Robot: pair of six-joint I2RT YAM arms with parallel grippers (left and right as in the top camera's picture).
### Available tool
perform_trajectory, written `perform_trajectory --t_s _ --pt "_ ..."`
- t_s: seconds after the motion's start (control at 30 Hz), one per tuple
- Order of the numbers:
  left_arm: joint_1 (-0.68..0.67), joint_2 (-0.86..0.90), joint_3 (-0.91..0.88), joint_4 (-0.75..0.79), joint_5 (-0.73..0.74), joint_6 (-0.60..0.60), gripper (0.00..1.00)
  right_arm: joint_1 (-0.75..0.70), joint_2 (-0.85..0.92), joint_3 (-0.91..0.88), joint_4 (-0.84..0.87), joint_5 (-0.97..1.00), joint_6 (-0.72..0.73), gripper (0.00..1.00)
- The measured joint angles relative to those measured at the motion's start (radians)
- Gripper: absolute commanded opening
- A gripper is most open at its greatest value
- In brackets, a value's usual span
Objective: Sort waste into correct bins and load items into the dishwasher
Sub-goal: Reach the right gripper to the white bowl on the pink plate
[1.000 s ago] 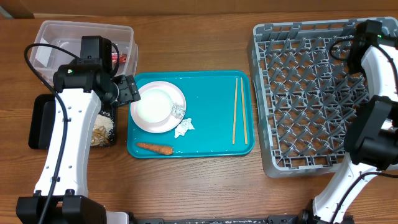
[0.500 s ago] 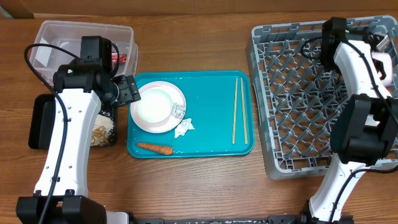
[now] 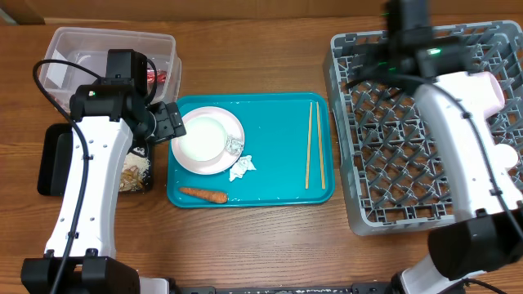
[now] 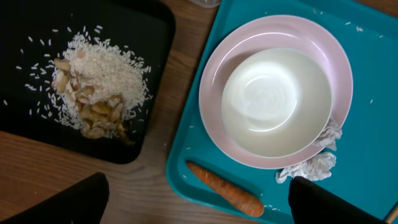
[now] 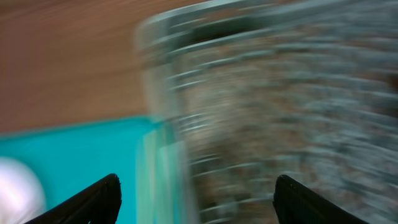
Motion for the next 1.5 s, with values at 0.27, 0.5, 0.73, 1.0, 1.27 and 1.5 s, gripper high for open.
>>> perform_trajectory --t_s 0.27,0.5,0.73,1.0,1.27,1.5 --pt "0.127 0.000 0.000 -0.090 -0.011 -0.004 1.00 0.285 0.072 0.000 0.113 -0.237 -0.027 0.82" --pt "0.334 0.000 0.000 -0.105 0.062 -0.026 1.00 0.475 0.259 0.000 0.272 -0.266 -0.007 0.79" --pt "0.347 0.000 0.000 -0.106 0.097 -0.026 1.00 0.575 0.444 0.000 0.405 -0.266 -0.005 0.64" --pt "0.347 0.000 0.000 -0.107 0.104 -0.026 1.00 0.579 0.496 0.000 0.423 -0.193 0.019 0.41" --pt "0.347 0.000 0.000 -0.106 0.106 -0.026 1.00 0.579 0.496 0.000 0.422 -0.167 0.039 0.61" --pt "0.347 0.000 0.000 -0.106 0.106 -0.026 1.00 0.571 0.448 0.003 0.416 -0.153 0.021 0.61"
